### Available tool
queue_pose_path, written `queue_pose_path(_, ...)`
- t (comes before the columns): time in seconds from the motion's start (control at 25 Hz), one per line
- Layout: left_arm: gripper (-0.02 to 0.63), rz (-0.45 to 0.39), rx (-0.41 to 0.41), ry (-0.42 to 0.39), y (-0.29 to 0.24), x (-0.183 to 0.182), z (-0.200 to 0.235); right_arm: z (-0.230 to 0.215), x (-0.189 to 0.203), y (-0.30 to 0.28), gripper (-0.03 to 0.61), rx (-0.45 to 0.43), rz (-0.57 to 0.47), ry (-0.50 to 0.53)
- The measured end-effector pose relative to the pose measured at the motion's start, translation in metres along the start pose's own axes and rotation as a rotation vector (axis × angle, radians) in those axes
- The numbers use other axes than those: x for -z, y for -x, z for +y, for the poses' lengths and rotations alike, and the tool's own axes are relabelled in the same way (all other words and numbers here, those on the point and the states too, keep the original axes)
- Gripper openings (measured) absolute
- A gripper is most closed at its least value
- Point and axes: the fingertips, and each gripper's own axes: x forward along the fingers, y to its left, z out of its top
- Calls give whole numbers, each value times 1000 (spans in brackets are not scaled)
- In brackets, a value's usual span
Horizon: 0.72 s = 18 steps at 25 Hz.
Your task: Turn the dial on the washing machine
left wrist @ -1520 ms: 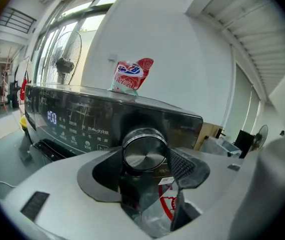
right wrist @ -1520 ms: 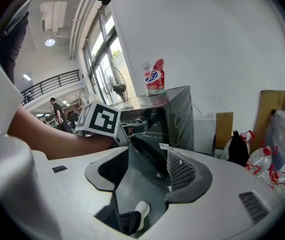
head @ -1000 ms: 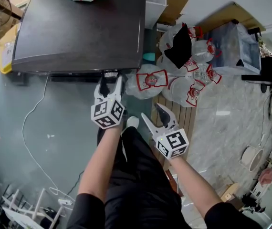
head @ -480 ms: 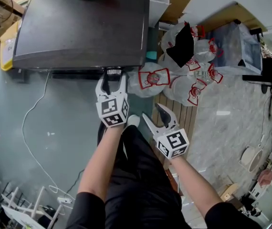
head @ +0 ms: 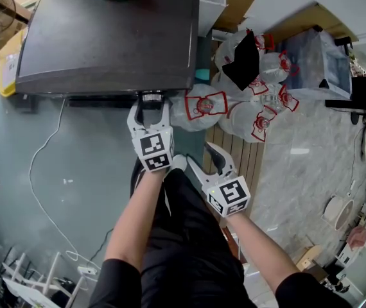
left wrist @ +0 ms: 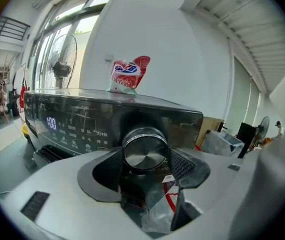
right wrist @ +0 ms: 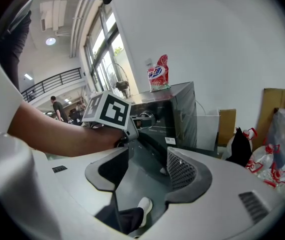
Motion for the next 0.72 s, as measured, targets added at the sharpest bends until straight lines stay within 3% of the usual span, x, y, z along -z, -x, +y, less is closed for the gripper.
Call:
queue_pose_path(0.28,273,-12,22,4,0,1,-1,-7,3,0,216,10,-12,-5)
queue_pose_path(0.56,304,-43,106,171,1,2,-1,-14,-2,0,216,26,-14,-8)
queue_pose_path(0.72,302,-45,101,295,0,2,2,-12,-3,-1,216,20,-13,-7)
